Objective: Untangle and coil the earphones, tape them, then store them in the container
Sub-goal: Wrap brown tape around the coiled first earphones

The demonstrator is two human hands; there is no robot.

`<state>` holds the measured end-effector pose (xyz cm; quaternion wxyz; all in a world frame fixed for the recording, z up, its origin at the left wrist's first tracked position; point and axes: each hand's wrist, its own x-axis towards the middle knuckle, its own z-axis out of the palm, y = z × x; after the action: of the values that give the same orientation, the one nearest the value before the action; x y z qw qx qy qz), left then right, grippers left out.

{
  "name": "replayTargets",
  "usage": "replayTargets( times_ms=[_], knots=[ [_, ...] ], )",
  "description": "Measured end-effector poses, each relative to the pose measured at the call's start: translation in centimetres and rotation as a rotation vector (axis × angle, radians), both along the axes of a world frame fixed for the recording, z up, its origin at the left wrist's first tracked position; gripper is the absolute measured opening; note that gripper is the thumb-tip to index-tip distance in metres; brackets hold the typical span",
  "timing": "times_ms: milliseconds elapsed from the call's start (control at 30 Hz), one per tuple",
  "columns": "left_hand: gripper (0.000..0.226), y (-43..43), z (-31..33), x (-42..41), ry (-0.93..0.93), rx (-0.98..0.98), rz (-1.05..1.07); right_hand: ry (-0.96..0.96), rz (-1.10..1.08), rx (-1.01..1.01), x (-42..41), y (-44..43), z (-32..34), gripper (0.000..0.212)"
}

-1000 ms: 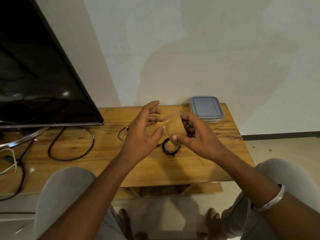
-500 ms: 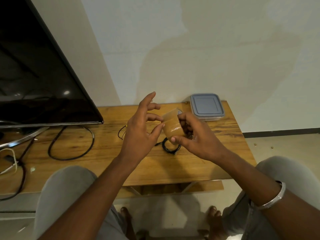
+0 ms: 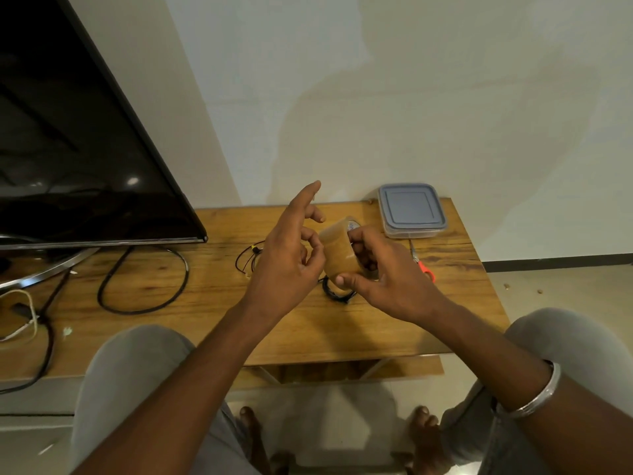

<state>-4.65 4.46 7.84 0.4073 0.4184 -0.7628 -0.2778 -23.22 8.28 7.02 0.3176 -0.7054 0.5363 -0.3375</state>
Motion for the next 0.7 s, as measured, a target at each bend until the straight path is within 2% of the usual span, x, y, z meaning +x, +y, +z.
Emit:
replayTargets(
  times_ms=[167, 267, 333, 400, 433, 533, 700],
  knots=[
    [0.079, -0.09, 0.06, 0.03, 0.183, 0.142, 0.004, -0.100, -0.029, 0.042, -0.12, -0.14, -0.11, 0.049],
    [0.065, -0.01, 0.09, 0.16, 0.325, 0.232, 0.148, -0.189, -0.041, 0.081, -0.24, -0.23, 0.11, 0.051],
    [0.046, 0.07, 0.17, 0.19, 0.470, 0.439, 0.274, -0.247, -0.042, 0.120, -0.37, -0.30, 0.13, 0.053],
    [0.024, 0.27, 0.42, 0.12, 0.554, 0.742, 0.269, -0.322, -0.038, 0.160, -0.29, -0.35, 0.16, 0.054],
    [0.022, 0.45, 0.57, 0.07, 0.544, 0.853, 0.231, -0.352, -0.034, 0.172, -0.17, -0.35, 0.17, 0.054],
    [0.042, 0.42, 0.58, 0.06, 0.539, 0.979, 0.117, -0.384, -0.017, 0.188, 0.09, -0.36, 0.21, 0.053],
    [0.040, 0.30, 0.42, 0.13, 0.707, 1.029, 0.059, -0.321, -0.019, 0.182, -0.33, -0.81, 0.41, 0.050]
  ],
)
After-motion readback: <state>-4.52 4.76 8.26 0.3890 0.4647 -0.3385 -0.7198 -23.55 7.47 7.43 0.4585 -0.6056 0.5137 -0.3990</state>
